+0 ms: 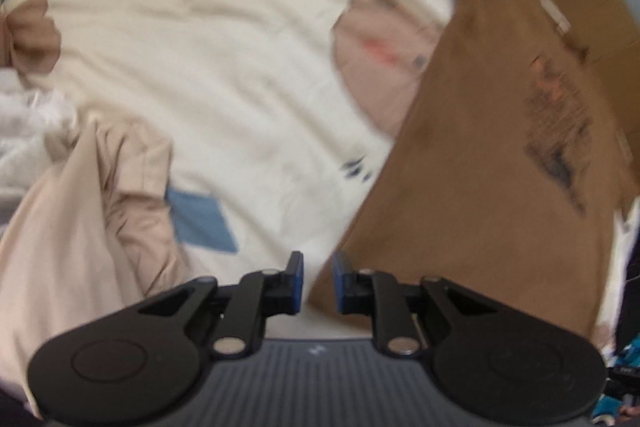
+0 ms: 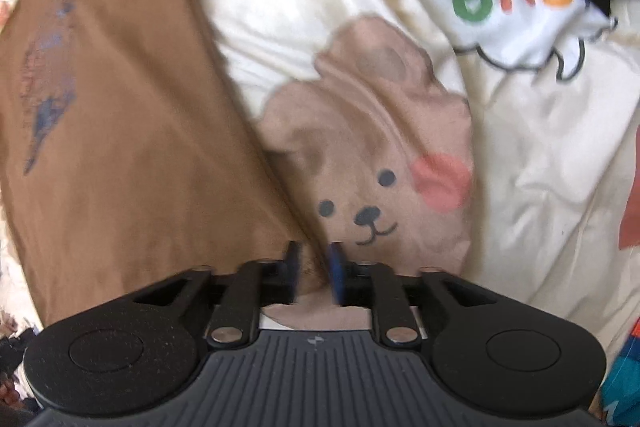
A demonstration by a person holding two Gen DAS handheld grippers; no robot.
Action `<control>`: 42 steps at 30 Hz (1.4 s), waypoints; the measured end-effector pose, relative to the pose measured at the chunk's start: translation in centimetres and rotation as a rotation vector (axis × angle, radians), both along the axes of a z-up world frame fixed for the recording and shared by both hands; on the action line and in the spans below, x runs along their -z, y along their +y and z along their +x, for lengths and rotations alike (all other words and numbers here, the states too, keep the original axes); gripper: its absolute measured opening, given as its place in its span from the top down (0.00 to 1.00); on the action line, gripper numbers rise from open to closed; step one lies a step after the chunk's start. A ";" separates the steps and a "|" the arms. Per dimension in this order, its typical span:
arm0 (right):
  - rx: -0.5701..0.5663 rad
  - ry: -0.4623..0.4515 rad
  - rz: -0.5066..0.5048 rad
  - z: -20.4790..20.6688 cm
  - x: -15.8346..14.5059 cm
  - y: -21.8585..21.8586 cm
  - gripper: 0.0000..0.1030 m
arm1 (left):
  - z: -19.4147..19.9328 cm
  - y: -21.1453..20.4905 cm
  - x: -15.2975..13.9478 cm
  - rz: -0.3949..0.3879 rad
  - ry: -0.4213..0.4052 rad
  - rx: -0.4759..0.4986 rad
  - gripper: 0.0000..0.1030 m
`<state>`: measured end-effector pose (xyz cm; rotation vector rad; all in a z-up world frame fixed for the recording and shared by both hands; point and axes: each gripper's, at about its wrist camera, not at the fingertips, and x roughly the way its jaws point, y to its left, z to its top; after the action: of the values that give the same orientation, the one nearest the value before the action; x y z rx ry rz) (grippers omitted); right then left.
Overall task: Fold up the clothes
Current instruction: 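Open both tools, release the hem and lift back over the shirt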
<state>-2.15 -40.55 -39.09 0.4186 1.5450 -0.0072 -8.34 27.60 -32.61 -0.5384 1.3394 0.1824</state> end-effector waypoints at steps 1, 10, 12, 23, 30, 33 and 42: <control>-0.015 -0.026 0.000 0.1 -0.5 0.1 0.59 | 0.2 -0.2 -0.2 0.002 -0.012 0.011 0.83; -0.152 -0.100 -0.017 0.7 0.0 1.9 0.59 | 1.3 -3.2 3.1 0.005 0.034 0.122 0.79; -0.178 -0.104 -0.037 0.7 0.7 2.5 0.59 | 1.1 -3.7 4.0 0.018 0.052 0.143 0.81; -0.236 -0.052 -0.108 -0.2 3.4 3.5 0.62 | 0.4 -2.6 5.0 0.069 0.144 0.128 0.92; -0.194 -0.048 -0.087 -0.5 1.8 1.7 0.62 | 0.6 -1.6 2.4 0.083 0.156 0.126 0.89; -0.144 -0.086 -0.059 -1.0 0.2 0.2 0.62 | 0.4 -0.3 0.1 0.085 0.130 0.106 0.80; -0.049 -0.253 -0.039 -1.9 -5.1 -4.3 0.60 | 2.4 1.3 -7.8 0.127 0.030 0.077 0.46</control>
<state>-4.03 -44.89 -33.97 0.3371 1.3035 0.0518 -5.96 28.91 -24.80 -0.3776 1.3649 0.2113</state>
